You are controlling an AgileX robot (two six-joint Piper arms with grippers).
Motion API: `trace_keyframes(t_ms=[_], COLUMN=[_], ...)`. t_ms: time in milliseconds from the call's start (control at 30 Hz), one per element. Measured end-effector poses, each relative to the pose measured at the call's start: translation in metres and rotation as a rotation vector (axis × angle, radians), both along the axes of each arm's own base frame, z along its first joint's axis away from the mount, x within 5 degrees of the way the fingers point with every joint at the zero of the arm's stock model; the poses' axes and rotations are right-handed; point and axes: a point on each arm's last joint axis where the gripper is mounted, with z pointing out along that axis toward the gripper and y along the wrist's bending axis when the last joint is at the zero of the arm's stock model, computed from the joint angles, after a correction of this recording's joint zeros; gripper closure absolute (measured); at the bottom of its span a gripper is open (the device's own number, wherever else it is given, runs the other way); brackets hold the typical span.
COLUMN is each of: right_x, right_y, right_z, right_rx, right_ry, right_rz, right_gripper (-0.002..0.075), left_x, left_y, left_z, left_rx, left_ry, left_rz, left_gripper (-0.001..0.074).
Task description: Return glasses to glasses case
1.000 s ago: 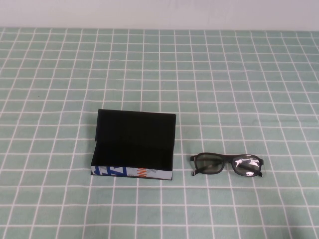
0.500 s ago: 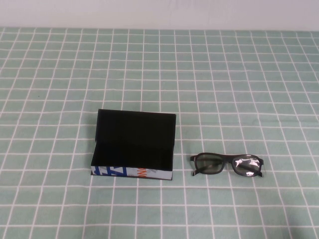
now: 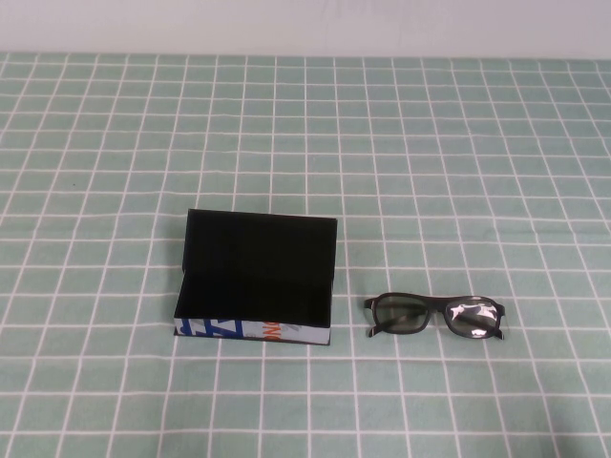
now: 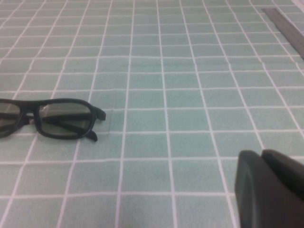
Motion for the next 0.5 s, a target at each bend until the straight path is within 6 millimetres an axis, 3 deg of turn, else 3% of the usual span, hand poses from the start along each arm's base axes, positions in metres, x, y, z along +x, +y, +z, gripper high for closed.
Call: trace_keyframes(t_ms=[200, 500], right_x=[0.003, -0.009], right_y=[-0.001, -0.004], right_z=[0.014, 0.07], right_rx=[0.005, 0.019], right_ry=[-0.162, -0.803], right_rz=[-0.009, -0.044], right_gripper=[0.0737, 0.0738], left_x=[0.002, -0.004], left_y=[-0.002, -0.008], left_z=[0.01, 0.057], left_rx=[-0.045, -0.155], left_ry=[-0.114, -0.623], left_rz=[-0.011, -0.097], left_gripper=[0.0737, 0.0737])
